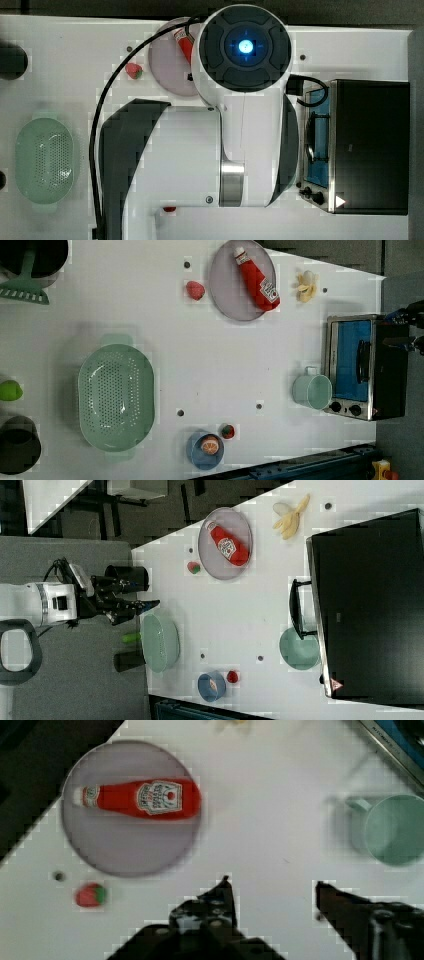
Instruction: Drag strainer left to right.
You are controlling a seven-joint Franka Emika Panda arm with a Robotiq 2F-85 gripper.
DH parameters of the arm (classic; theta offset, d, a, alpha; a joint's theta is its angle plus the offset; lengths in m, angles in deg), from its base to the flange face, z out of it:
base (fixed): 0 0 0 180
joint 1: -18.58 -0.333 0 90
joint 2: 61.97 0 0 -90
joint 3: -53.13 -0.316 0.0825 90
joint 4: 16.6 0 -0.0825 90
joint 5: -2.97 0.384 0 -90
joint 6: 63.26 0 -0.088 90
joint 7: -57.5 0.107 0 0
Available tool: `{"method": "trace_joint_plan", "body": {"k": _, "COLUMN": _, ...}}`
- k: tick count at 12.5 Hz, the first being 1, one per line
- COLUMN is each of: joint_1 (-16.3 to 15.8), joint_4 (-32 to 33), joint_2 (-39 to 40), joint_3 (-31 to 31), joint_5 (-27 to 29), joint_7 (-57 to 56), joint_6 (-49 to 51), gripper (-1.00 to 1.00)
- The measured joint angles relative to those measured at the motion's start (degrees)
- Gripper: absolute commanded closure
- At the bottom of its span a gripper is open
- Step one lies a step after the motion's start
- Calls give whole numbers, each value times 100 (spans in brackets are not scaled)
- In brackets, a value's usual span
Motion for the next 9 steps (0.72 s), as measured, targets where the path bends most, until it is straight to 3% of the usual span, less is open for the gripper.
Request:
{"method": "trace_joint_plan", "body": {"k": 3, "joint_1": 38, "joint_4": 1455, "joint_2": -1627, "joint_3": 69, "joint_5": -215, "joint_7": 143, "joint_6": 688, "gripper": -99}}
{"method": "trace_joint_plan", "body": {"k": 6, "joint_1": 69, "joint_4": 1332, "joint_2": -2431, "joint_3": -78, "joint_5": -16, "joint_7": 147, "joint_6": 559, "gripper": -100}}
{"method": "trace_joint_plan", "body": {"k": 9, "joint_1": 23, "joint_4": 1018, "joint_2": -2319, "joint_3": -785, "joint_5": 283, "joint_7": 297, "joint_6": 569, "gripper": -100}}
